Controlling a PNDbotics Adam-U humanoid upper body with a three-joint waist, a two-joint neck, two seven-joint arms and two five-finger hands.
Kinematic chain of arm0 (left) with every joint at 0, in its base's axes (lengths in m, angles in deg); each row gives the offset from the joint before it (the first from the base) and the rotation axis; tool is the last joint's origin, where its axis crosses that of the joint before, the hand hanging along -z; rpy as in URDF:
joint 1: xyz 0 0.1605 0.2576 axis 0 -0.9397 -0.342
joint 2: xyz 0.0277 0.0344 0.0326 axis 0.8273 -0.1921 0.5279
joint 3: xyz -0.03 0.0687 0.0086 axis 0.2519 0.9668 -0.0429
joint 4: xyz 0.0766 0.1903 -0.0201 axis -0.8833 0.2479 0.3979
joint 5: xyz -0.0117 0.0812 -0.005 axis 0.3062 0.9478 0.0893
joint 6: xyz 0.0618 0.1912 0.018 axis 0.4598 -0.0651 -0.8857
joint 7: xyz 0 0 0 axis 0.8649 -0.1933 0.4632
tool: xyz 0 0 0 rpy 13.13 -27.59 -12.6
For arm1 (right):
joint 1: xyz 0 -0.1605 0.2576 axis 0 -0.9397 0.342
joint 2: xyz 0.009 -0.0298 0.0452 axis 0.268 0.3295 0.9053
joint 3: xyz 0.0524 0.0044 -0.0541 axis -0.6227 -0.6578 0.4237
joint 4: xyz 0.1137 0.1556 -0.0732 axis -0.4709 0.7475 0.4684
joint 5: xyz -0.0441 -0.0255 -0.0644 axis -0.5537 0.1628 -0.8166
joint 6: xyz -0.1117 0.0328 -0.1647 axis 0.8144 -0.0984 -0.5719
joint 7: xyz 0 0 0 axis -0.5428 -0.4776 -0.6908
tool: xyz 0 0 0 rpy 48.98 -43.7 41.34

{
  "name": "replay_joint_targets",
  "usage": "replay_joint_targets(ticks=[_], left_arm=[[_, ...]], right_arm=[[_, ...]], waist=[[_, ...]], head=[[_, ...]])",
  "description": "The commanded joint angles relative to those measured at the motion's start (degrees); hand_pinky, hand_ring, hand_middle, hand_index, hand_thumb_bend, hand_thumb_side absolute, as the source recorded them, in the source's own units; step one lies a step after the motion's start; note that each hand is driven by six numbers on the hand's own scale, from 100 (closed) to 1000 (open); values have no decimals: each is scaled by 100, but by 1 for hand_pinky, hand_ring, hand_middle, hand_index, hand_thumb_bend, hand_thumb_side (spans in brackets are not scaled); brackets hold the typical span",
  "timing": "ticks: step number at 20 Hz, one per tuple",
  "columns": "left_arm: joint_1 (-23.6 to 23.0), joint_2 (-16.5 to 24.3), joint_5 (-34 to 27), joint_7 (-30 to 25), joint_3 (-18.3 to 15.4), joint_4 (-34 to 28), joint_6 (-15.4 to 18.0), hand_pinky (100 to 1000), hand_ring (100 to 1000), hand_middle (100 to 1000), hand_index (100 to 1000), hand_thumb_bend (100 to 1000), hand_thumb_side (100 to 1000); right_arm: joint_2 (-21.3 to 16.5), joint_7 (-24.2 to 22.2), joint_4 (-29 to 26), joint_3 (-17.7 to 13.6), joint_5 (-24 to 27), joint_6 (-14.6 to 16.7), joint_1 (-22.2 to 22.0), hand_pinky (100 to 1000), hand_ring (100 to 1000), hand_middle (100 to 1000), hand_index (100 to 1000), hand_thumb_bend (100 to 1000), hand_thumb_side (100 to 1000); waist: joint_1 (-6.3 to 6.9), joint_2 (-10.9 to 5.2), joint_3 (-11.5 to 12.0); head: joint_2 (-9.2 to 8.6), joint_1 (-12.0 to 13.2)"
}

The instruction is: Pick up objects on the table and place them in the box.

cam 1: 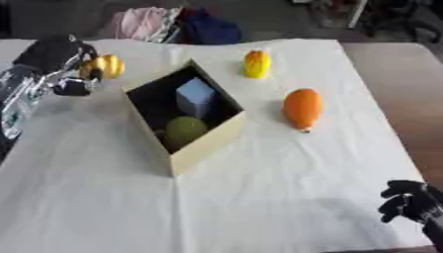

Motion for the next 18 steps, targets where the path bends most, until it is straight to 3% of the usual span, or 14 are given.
replay_joint_targets(ticks=[1, 5, 8, 12, 18], left_arm=[[6, 474, -387, -139, -23, -1046, 52, 544, 384, 319, 468, 100, 209], [-137, 671, -747, -512, 140, -2251, 111, 566, 405, 342, 494, 100, 222], [-189, 675, -833, -881, 336, -2690, 155, 572, 419, 353, 509, 100, 239], [-209, 548, -804, -1299, 624, -2703, 238, 586, 445, 379, 538, 100, 263], [-215, 229, -733, -1644, 929, -2184, 390, 638, 546, 518, 678, 100, 282]], right_arm=[[-113, 25, -93, -58, 0, 2, 35, 515, 584, 635, 772, 100, 727], [-115, 26, -97, -61, -4, 0, 43, 515, 584, 635, 772, 100, 725], [-115, 22, -96, -57, -4, -2, 46, 515, 585, 635, 772, 100, 725], [-114, 15, -89, -55, -1, 3, 40, 516, 585, 635, 772, 100, 719], [-107, -4, -77, -40, 6, 12, 38, 517, 585, 635, 772, 100, 719]], waist=[[55, -47, 12], [71, -61, 5], [77, -71, -9], [63, -102, -26], [40, -117, -7]], head=[[-31, -51], [-39, -108], [-46, -128], [-46, -148], [-51, -169]])
